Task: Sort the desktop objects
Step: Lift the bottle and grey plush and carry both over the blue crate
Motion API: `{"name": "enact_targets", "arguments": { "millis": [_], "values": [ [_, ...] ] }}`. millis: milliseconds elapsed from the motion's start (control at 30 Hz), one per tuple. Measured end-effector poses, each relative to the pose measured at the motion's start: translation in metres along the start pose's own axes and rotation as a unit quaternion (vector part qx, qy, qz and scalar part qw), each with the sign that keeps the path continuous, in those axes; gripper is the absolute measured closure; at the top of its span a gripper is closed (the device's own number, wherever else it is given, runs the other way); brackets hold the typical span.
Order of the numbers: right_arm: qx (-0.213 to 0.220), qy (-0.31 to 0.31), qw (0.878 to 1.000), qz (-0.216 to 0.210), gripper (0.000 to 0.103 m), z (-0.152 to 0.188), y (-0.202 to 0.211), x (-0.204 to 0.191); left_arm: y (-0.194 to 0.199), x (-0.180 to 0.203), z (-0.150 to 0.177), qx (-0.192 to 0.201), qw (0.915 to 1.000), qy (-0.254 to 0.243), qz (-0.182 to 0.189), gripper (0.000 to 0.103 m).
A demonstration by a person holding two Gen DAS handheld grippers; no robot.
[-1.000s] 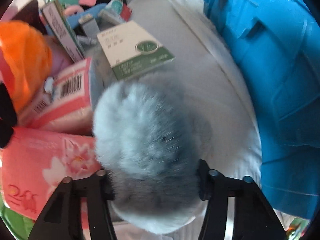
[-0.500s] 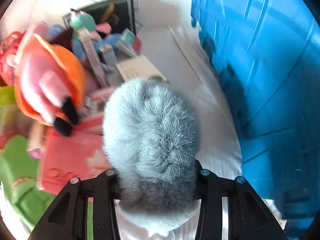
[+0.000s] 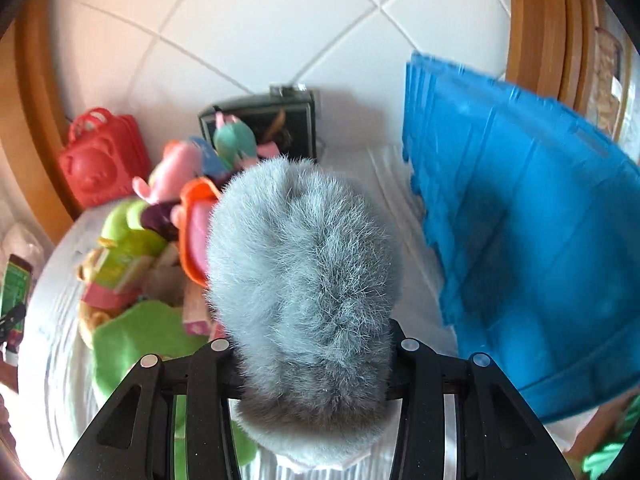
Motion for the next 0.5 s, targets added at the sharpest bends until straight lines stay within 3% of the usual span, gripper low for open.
{"name": "enact_targets", "arguments": {
  "millis": [267,500],
  "values": [
    [0.068,-0.005,0.998,-0.016,0.062,-0.019,0.06,0.016,0.035,0.082,-0.007,0.037,0.9975,-0.038,0.047,0.049],
    [0.122,-0.011,0.992,-0.015,0.062,-0.024,0.108,0.049,0.07,0.165,-0.019,0.085,0.9902,-0.066,0.09,0.049]
  ]
}}
Point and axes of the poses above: each gripper's, at about its wrist camera, not at the fingertips, and y roughly against the way its jaws point, x to its right, z to its underside, the point moved 3 cm from there along -y, roughly the way its jaws point, and after that the axes turned 6 degrees about z, right-handed, at the moved point
